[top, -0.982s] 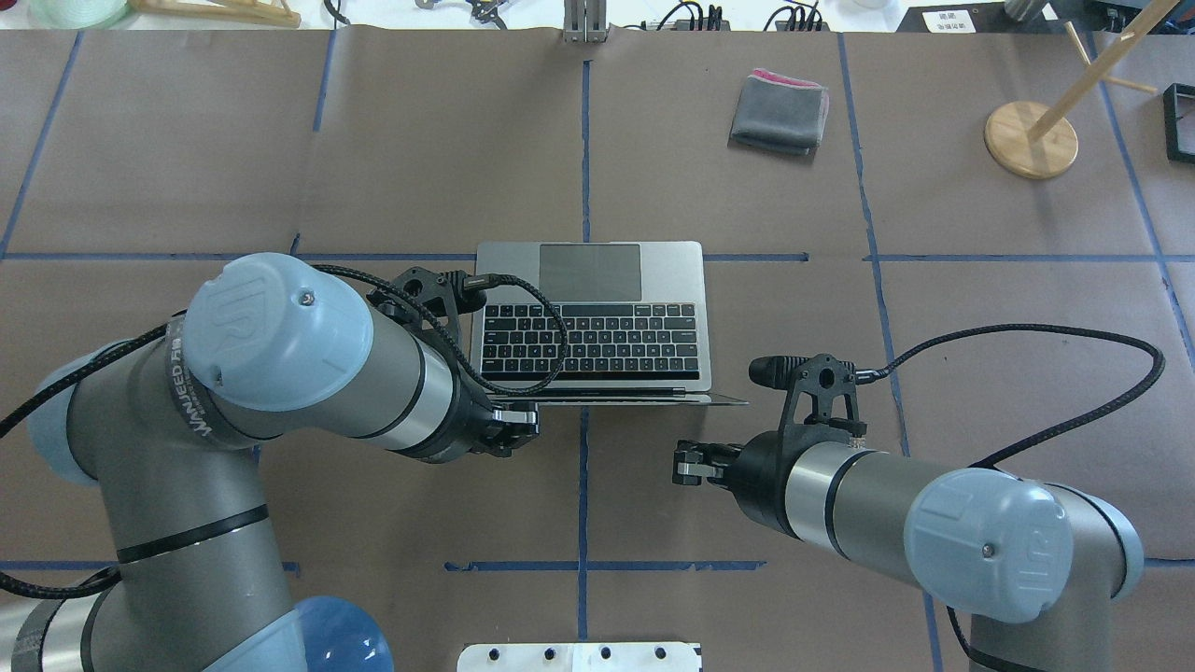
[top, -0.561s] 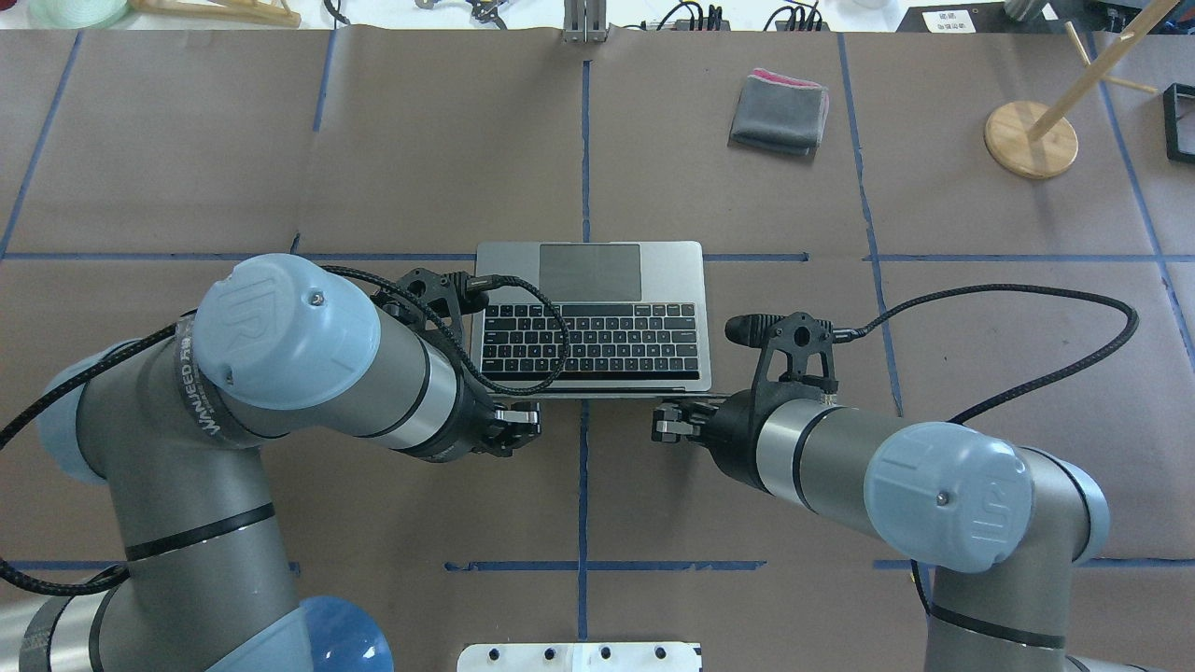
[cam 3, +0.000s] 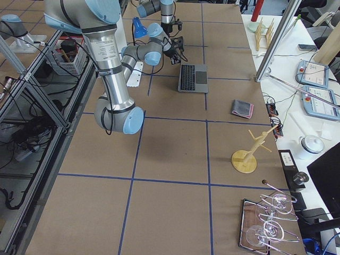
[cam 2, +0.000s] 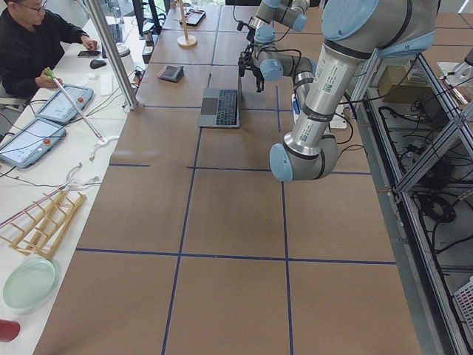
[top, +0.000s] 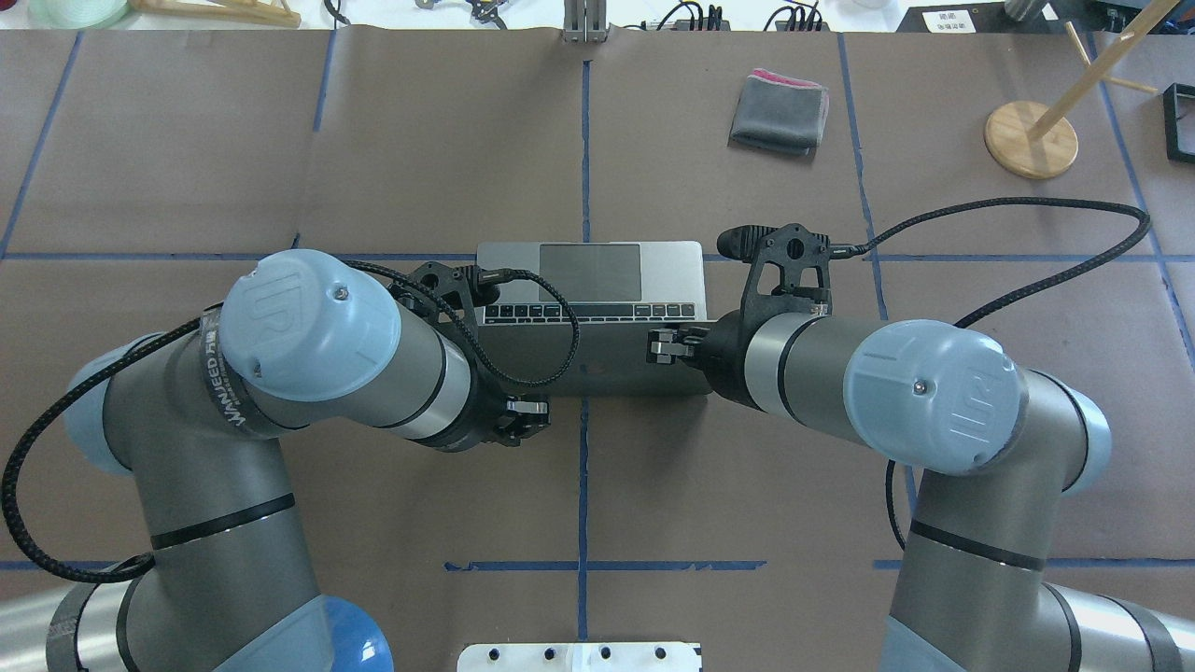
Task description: Close laptop
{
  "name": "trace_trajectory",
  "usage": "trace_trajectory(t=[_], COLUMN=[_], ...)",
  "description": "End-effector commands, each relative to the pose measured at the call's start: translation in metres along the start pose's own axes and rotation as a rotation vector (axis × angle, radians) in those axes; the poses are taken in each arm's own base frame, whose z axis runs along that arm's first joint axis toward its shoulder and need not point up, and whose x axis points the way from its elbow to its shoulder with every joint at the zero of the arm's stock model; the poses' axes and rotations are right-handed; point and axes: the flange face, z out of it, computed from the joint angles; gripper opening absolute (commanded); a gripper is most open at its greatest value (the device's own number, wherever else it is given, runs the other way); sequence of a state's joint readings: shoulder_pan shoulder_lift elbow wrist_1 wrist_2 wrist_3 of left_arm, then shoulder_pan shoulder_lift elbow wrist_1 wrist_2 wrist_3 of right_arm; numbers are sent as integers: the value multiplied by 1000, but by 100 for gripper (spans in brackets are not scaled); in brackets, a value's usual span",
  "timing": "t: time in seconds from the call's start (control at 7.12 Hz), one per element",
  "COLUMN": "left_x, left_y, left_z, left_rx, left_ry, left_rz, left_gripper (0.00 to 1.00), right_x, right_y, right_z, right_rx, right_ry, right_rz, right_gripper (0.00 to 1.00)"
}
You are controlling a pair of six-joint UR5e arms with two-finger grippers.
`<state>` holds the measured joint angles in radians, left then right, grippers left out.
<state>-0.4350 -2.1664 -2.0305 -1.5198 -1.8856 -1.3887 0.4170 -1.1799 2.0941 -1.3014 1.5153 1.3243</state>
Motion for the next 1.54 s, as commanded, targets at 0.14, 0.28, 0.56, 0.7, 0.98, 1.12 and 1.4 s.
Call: trace_trajectory(t=[0.14, 0.28, 0.56, 0.7, 0.98, 1.12, 1.4], left_x=[3, -1, -6, -9, -10, -11, 6], left_y=[-50, -62, -91, -104, -109, -110, -125], left_z=[-2, 9, 21, 26, 27, 29, 51], left_rx=[95, 103, 136, 145, 148, 147, 147], left_ry=[-30, -39, -33, -51, -57, -61, -61], left_rz=[4, 1, -10, -10, -11, -13, -11], left_gripper=[0, 0, 0, 0, 0, 0, 0], right_x=[8, 10, 16, 20, 17, 19, 20], right_y=[-12, -16, -20, -22, -33, -38, -46], right_z=[5, 4, 13, 20, 42, 52, 66], right_rx=[5, -5, -5, -4, 1, -7, -18], right_ry=[19, 18, 37, 53, 80, 93, 111], right_rz=[-11, -13, -12, -23, -16, -10, -21], right_gripper=[0, 0, 0, 0, 0, 0, 0])
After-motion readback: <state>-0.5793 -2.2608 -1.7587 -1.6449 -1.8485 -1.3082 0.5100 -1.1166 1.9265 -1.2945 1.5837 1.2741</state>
